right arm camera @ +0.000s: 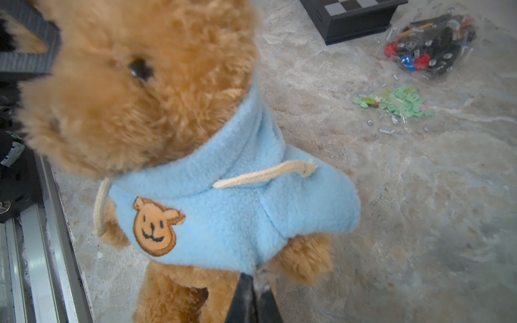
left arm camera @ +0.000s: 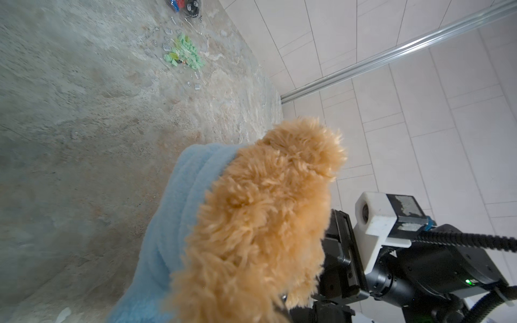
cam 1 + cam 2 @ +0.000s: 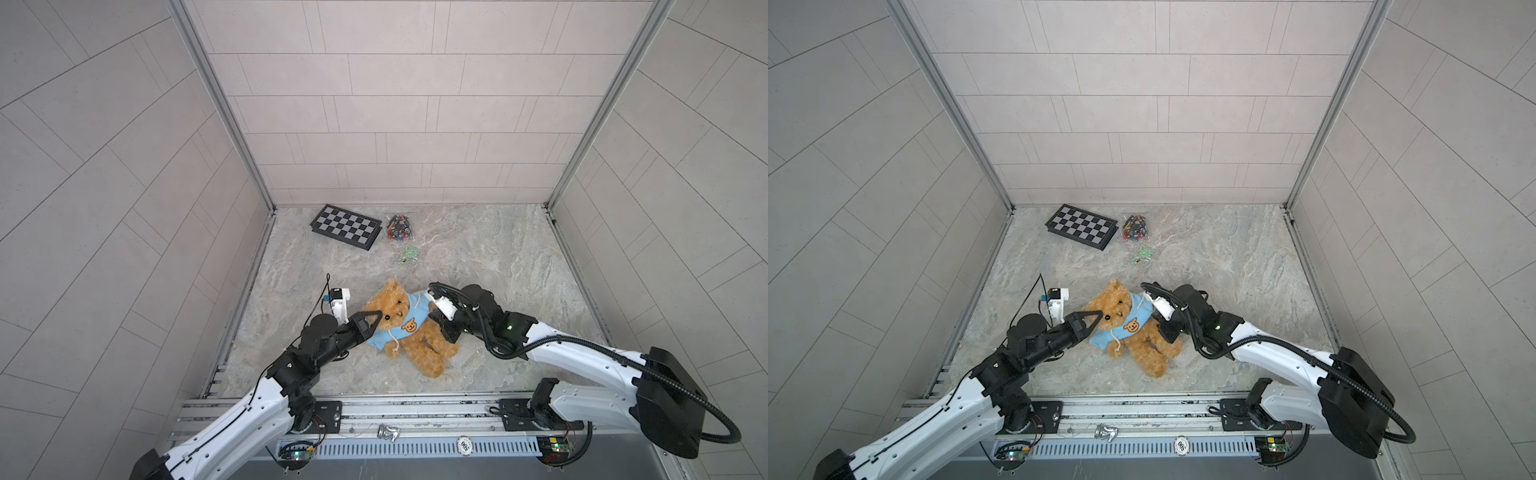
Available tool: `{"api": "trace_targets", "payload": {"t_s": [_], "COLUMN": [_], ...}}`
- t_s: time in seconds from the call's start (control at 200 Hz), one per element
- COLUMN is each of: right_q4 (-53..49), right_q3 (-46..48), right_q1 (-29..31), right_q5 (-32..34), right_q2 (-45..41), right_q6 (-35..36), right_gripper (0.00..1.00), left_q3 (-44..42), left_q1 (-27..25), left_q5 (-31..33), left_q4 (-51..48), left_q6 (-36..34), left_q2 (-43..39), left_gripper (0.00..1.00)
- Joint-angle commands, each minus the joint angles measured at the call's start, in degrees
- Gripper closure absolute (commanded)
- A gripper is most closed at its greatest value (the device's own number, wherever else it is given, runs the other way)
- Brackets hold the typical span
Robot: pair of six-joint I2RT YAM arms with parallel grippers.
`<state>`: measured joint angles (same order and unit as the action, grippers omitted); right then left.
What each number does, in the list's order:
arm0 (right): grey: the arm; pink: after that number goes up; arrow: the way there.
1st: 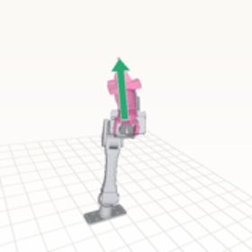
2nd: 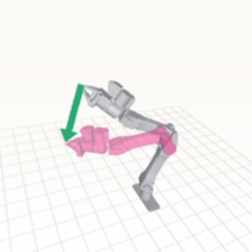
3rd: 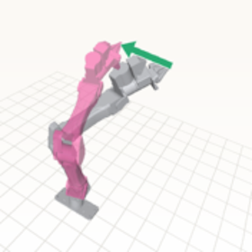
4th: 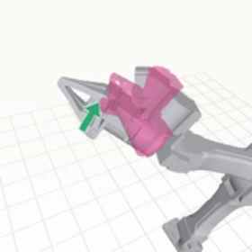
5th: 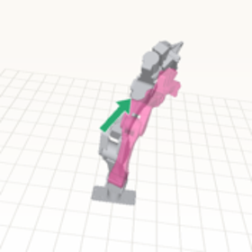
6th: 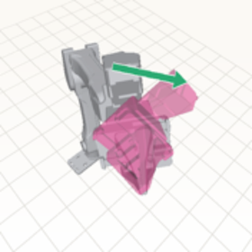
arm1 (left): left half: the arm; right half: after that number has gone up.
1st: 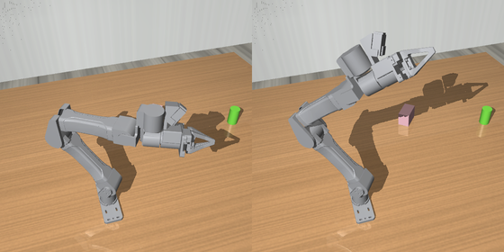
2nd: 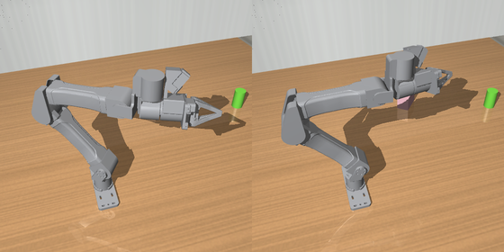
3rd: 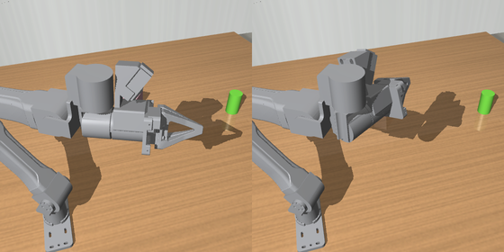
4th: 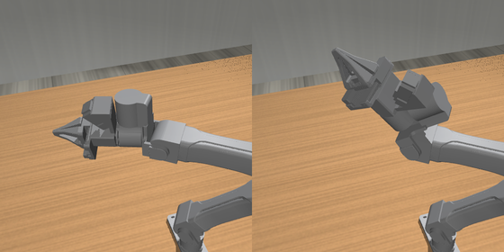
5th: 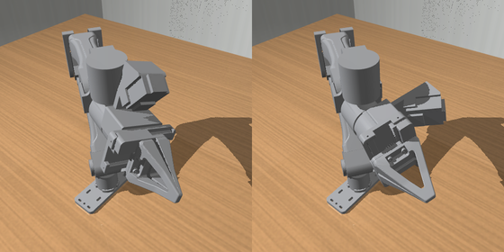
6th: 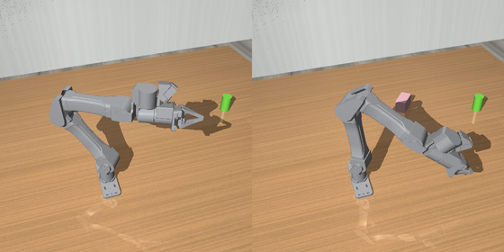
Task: Dress the teddy bear
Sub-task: 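Tug the hoodie front down with the right gripper while the left holds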
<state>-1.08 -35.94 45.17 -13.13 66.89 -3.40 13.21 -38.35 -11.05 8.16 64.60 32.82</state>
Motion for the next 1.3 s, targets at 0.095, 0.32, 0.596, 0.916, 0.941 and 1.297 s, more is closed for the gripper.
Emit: {"api": "trace_targets", "payload": {"t_s": [0.095, 0.32, 0.596, 0.916, 0.941, 1.297], "right_q4": [-1.5, 5.5, 11.2, 7.3, 7.0, 0.1], "right_q3": [-1.7, -1.5, -4.3, -4.1, -4.1, -6.5], "right_q1": [5.5, 11.0, 10.9, 7.7, 7.6, 6.6], "right_q5": [3.2, 3.0, 7.7, 10.5, 10.1, 1.6], "right_q2": [-4.7, 1.9, 12.3, 11.1, 10.9, 10.0], "right_q6": [4.4, 2.9, 2.8, 4.8, 5.2, 13.5], "right_gripper": [0.56, 0.37, 0.56, 1.0, 1.0, 1.0], "left_q3": [-2.5, 0.1, 0.1, 4.4, 4.8, 13.9], "left_q1": [-0.7, -5.4, -10.4, -10.9, -10.9, -12.0], "left_q5": [6.9, 13.1, 17.0, 16.9, 16.3, 13.4], "left_q4": [4.7, -2.4, -6.7, -20.3, -21.1, -34.4], "left_q6": [8.9, 13.3, 15.9, 7.5, 5.7, -20.6], "left_q2": [0.3, -0.5, -1.6, -4.1, -4.0, -0.3], "left_gripper": [1.0, 1.0, 1.0, 0.88, 0.84, 0.28]}}
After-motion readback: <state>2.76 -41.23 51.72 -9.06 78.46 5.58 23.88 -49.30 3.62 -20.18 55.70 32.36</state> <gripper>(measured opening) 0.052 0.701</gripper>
